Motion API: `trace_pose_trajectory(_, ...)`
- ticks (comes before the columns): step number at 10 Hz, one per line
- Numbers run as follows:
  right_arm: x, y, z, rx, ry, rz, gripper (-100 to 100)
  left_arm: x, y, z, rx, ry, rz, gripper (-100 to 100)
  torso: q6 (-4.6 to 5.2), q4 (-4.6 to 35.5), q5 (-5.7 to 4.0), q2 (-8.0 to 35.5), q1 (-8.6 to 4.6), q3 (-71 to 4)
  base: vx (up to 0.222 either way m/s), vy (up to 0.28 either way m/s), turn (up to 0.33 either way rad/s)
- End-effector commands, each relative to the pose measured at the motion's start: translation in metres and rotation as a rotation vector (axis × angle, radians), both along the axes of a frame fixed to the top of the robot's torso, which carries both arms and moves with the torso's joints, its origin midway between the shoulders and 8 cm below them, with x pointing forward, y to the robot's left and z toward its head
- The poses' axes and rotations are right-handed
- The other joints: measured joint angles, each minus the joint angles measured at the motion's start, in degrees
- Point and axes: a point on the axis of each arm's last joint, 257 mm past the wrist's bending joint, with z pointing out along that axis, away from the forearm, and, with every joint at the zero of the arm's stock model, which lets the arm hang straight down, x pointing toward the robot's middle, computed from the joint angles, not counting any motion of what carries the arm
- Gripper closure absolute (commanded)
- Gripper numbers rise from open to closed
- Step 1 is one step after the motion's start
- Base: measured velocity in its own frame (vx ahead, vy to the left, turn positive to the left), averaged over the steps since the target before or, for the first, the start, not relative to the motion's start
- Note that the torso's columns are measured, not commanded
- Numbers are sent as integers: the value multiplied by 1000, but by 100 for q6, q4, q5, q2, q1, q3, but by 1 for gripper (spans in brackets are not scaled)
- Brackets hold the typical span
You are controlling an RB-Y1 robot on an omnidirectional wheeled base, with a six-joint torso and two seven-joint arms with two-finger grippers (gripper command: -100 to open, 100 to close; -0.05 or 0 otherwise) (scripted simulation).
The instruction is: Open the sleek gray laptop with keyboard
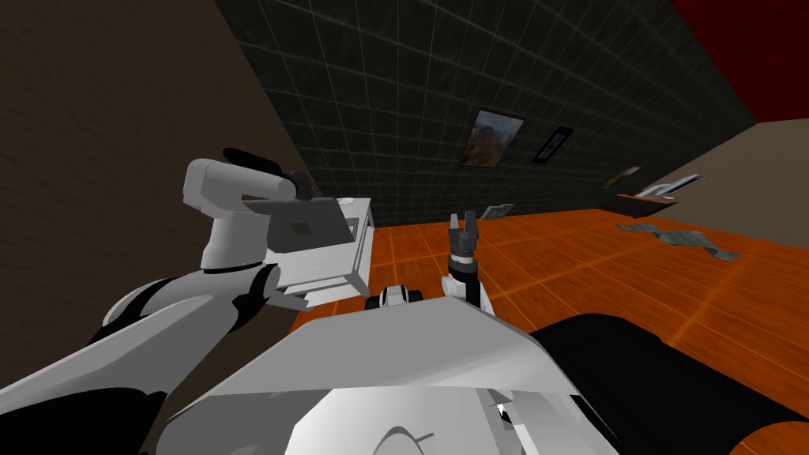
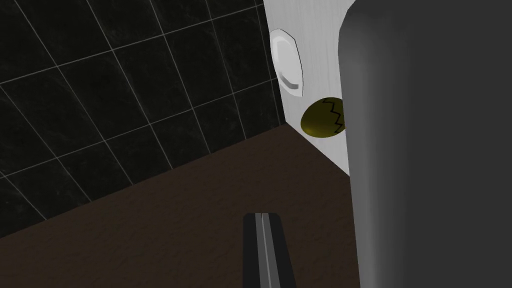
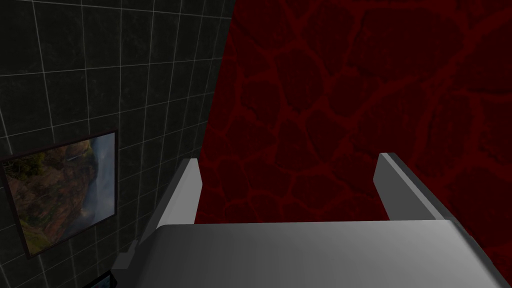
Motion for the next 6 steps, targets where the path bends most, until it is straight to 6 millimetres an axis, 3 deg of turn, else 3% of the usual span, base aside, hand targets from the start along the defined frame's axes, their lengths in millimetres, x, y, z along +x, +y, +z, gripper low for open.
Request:
trace_pose_trajectory(1,0,0,0,0,0,0,0,7,14,-14,-26,42,29,100,1,-2,0,-1,-2,-1,9,-4,-3)
trace_pose_trajectory(4,0,0,0,0,0,0,0,9,27,-34,-46,87,56,100,0,4,2,13,7,8,2,-2,0)
trace_pose_trajectory(5,0,0,0,0,0,0,0,22,19,-11,-7,42,35,100,0,4,3,13,8,8,-50,29,-150)
trace_pose_trajectory(6,0,0,0,0,0,0,0,26,18,-3,-15,38,36,100,6,7,1,25,10,14,-54,32,-89)
